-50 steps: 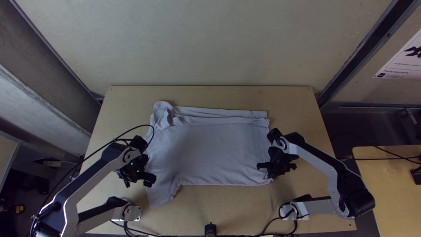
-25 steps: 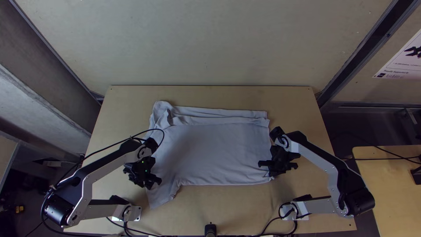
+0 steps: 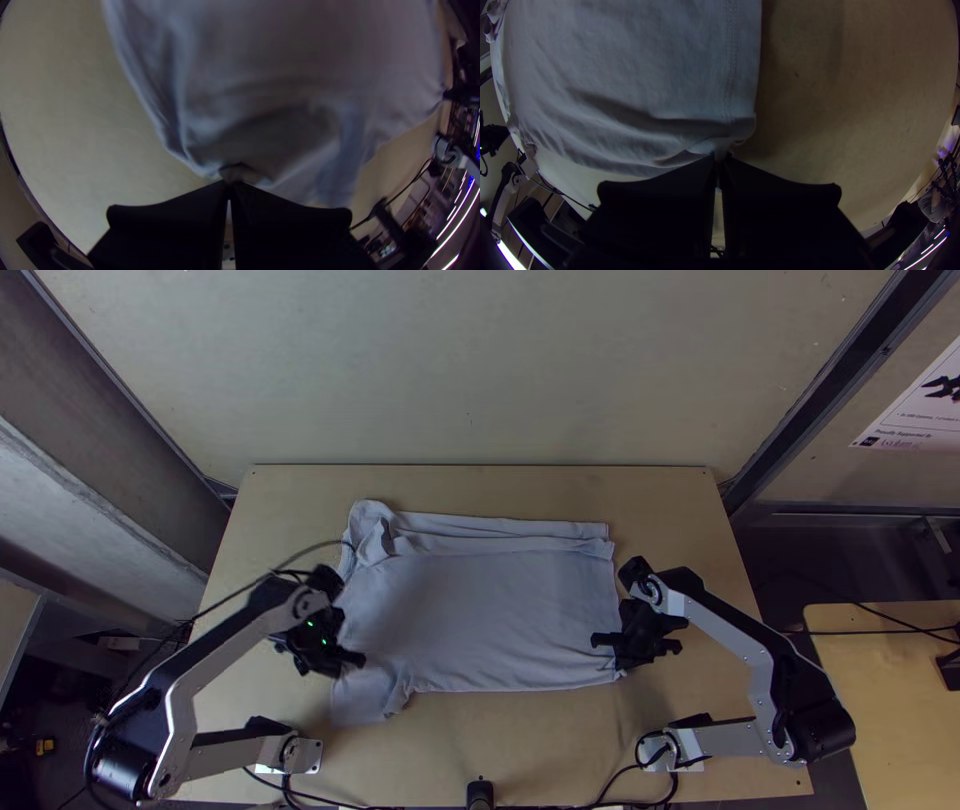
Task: Fold the t-shirt
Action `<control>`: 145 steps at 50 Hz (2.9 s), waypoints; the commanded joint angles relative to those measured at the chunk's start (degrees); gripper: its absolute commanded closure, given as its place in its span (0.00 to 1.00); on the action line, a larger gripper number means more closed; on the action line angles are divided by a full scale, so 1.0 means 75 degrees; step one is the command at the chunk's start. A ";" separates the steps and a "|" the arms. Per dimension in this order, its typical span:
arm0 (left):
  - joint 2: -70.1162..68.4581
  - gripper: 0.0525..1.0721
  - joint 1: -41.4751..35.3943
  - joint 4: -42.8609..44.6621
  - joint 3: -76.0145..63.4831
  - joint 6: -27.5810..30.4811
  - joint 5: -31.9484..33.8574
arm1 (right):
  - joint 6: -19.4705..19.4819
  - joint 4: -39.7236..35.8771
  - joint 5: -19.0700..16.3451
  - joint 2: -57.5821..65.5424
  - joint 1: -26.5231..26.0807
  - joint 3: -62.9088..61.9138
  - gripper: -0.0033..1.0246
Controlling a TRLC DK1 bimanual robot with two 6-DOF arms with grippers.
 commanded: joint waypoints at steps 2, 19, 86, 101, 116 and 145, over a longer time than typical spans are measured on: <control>-0.0441 0.97 0.0842 -0.0649 0.0677 0.0623 0.0235 | -0.0105 -0.0128 -0.0021 -0.0217 -0.0116 0.0164 0.97; -0.0641 0.97 0.1556 -0.1130 0.0806 0.1233 0.0305 | -0.0094 -0.0046 0.0143 -0.0170 -0.0386 0.0457 0.97; 0.4586 0.97 0.1873 -0.1587 0.8037 0.1244 0.0223 | -0.0223 0.0000 0.1092 0.2748 -0.0573 0.5133 0.97; 0.5875 0.97 0.1720 -0.2009 0.9642 0.1244 0.0223 | -0.0223 -0.0011 0.1115 0.3815 -0.0761 0.6480 0.97; 0.6801 0.97 0.1427 -0.1927 1.1037 0.1420 0.0000 | -0.0223 -0.0117 0.1127 0.4694 -0.0866 0.7465 0.97; 0.8184 0.91 0.1615 0.0534 1.0462 0.0014 0.0071 | -0.0176 -0.0105 0.1315 0.5432 -0.1077 0.7594 0.97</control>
